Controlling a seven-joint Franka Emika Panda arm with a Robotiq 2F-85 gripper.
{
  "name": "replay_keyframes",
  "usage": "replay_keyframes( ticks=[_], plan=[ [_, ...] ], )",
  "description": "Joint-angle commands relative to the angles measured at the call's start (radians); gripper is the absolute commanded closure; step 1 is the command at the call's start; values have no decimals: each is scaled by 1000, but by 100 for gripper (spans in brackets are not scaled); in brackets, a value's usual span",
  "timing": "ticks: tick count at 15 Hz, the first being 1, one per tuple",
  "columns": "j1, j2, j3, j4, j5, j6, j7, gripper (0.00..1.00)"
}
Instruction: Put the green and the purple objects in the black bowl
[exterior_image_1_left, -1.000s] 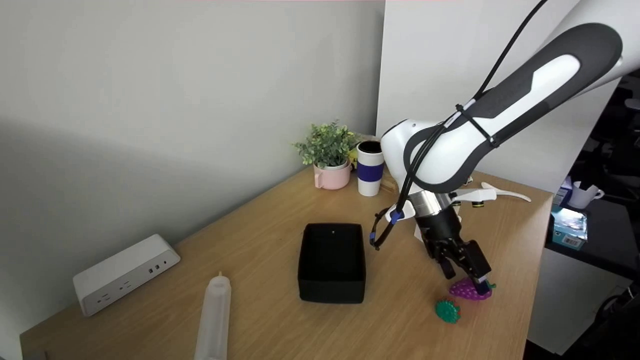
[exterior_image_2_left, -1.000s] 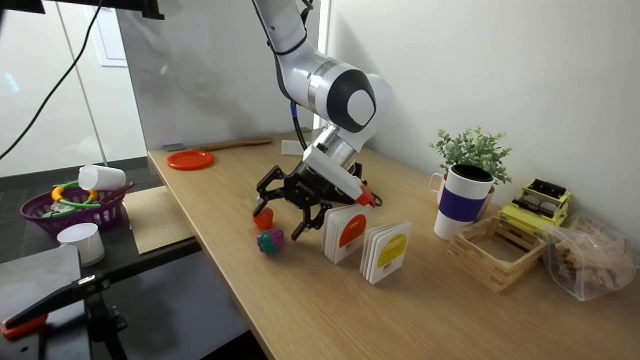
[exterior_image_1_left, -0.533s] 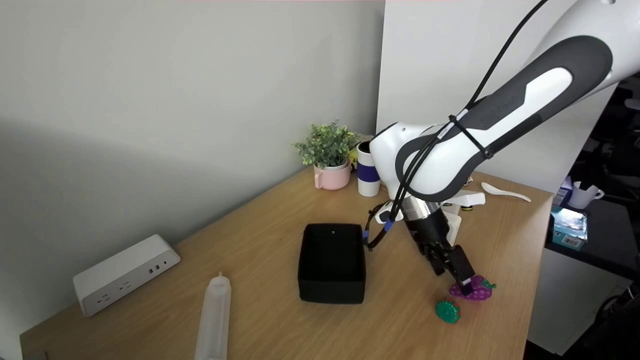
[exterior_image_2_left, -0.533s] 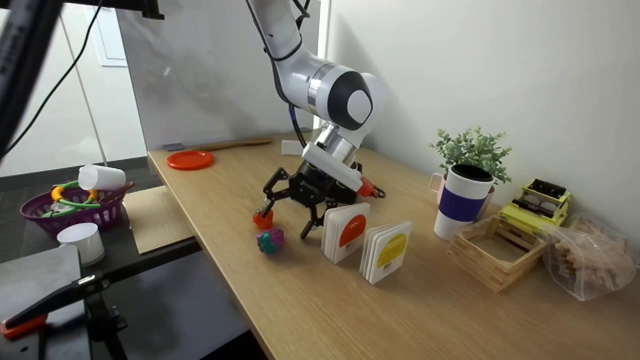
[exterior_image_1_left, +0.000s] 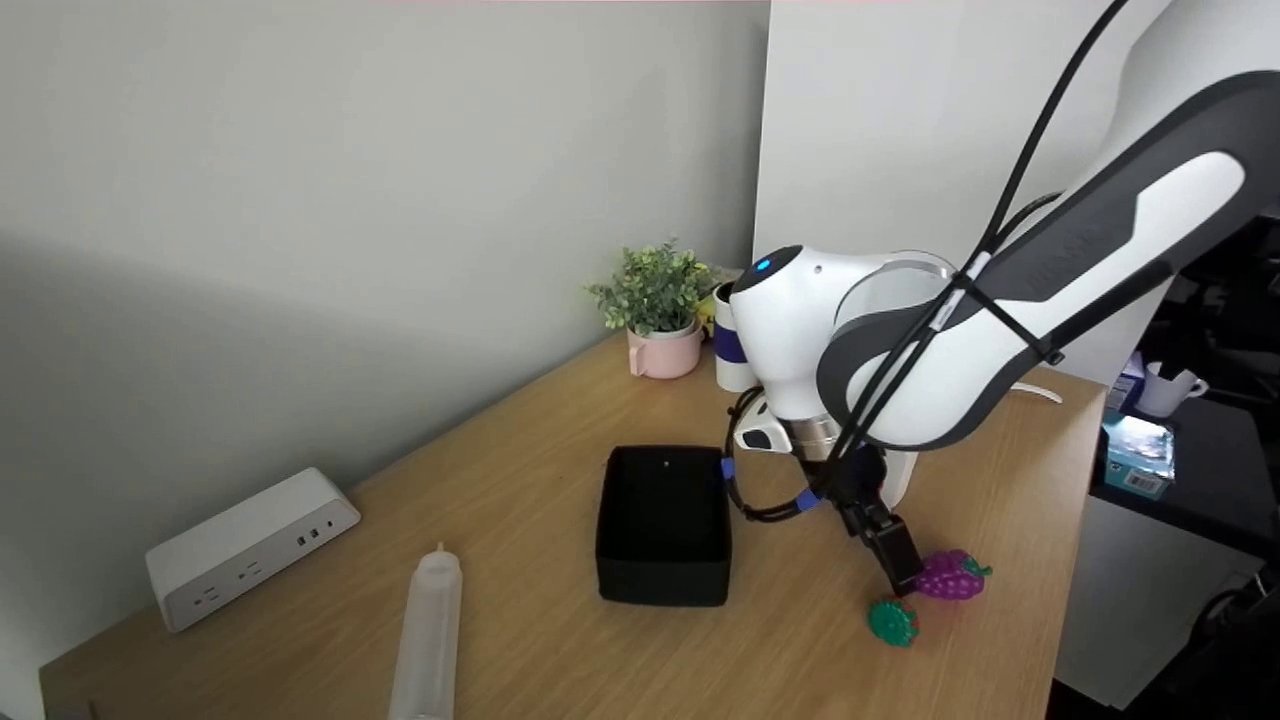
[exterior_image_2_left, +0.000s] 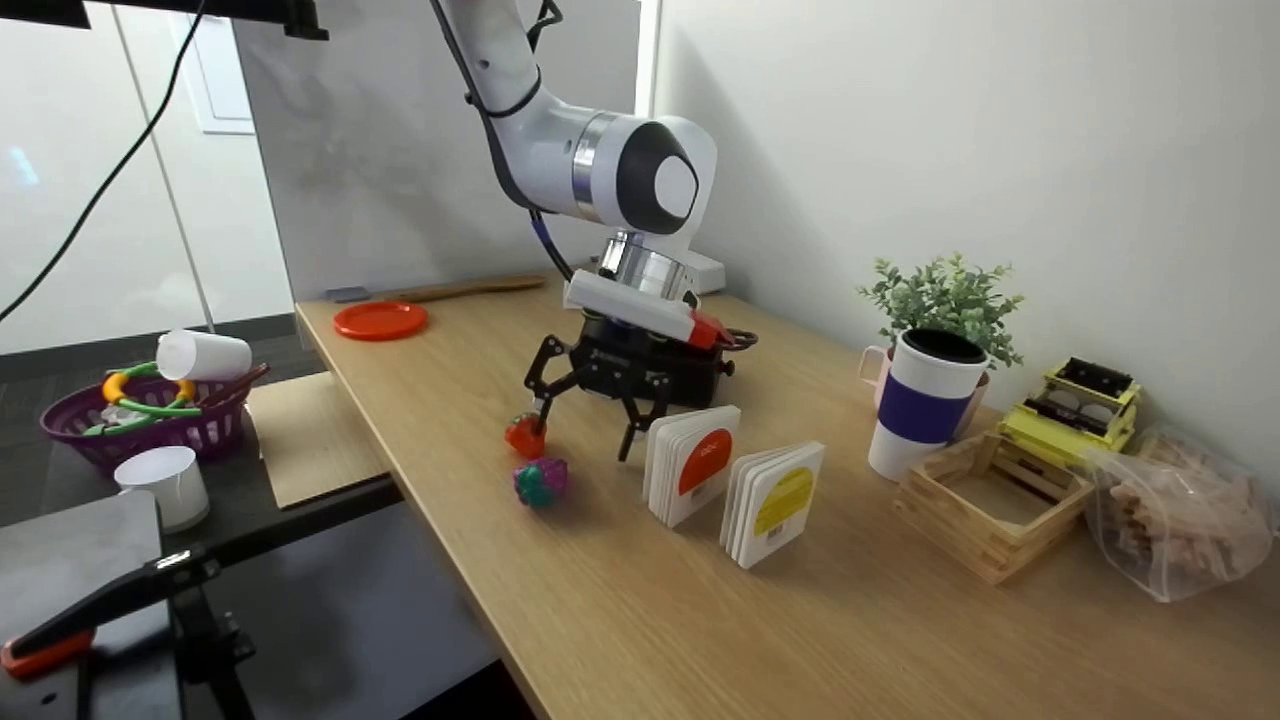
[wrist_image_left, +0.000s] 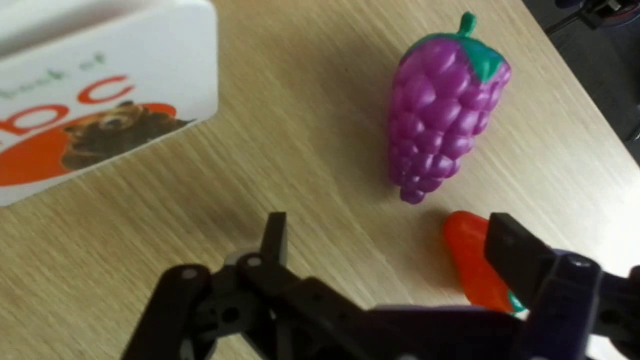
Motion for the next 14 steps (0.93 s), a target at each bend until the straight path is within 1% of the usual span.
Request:
replay_keyframes(
  ticks=[1, 5, 10, 12, 14],
  plan=[
    [6, -55, -1, -77, -49, 63, 77, 0],
    [10, -78, 0, -101, -79, 79, 136, 0],
    [34, -141, -4, -152, -122, 102, 212, 0],
    [37, -164, 2, -168, -128, 103, 221, 0],
    [25, -179, 20, -181, -103, 103, 194, 0]
  ],
)
